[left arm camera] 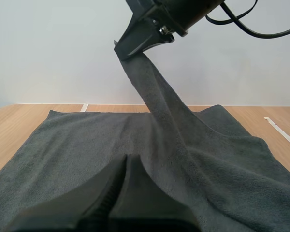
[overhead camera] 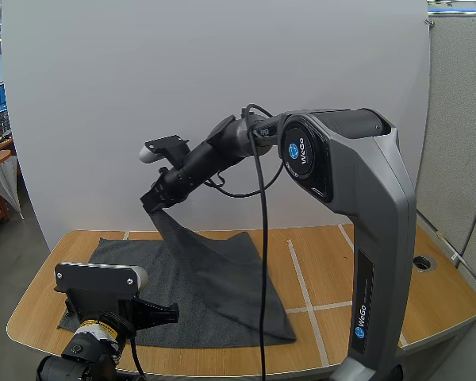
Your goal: Fold the towel
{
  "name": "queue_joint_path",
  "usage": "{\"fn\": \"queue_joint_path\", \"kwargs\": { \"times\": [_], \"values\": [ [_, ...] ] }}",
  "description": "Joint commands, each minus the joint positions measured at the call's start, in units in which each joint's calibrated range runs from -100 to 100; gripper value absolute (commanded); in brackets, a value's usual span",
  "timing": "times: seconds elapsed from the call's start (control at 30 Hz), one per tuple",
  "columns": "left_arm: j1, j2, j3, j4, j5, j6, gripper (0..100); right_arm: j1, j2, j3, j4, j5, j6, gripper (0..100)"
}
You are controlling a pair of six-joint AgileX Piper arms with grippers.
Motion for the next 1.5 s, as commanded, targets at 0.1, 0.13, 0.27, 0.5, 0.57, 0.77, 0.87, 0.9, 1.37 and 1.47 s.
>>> {"fn": "queue_joint_path", "kwargs": {
  "times": [0.1,0.13,0.27,0.5,0.57,0.77,0.87,0.9,1.37,1.47],
  "values": [
    [-0.17,-0.18,0.03,-0.86,-1.3,-0.27,0,3.52,-0.97,0.19,0.12,-9.73,-0.07,0],
    [-0.17,-0.18,0.03,-0.86,-1.3,-0.27,0,3.95,-0.89,0.19,0.12,-10.68,-0.07,0],
    [-0.17,-0.18,0.03,-0.86,-1.3,-0.27,0,5.33,0.14,-0.13,-0.01,-14.65,-0.07,0],
    [-0.17,-0.18,0.03,-0.86,-1.3,-0.27,0,6.23,4.41,-0.3,0.18,-20.51,0.05,0],
    [-0.17,-0.18,0.03,-0.86,-1.3,-0.27,0,6.48,5.84,-1.09,0.18,-21.78,0.05,0],
    [-0.17,-0.18,0.03,-0.86,-1.3,-0.27,0,6.57,10.35,-6.39,0.18,-22.36,0.05,0],
    [-0.17,-0.18,0.03,-0.86,-1.3,-0.27,0,6.57,12.42,-8.78,0.18,-23.14,0.14,0],
    [-0.17,-0.18,0.03,-0.86,-1.3,-0.27,0,6.57,13.22,-9.56,0.18,-23.18,0.14,0],
    [-0.17,-0.18,0.03,-0.86,-1.3,-0.27,0,9.17,18.69,-13.67,0.36,-30.45,-0.14,0],
    [-0.17,-0.18,0.03,-0.86,-1.3,-0.27,0,9.93,19.26,-13.67,0.24,-34.58,-0.24,0]
  ]
}}
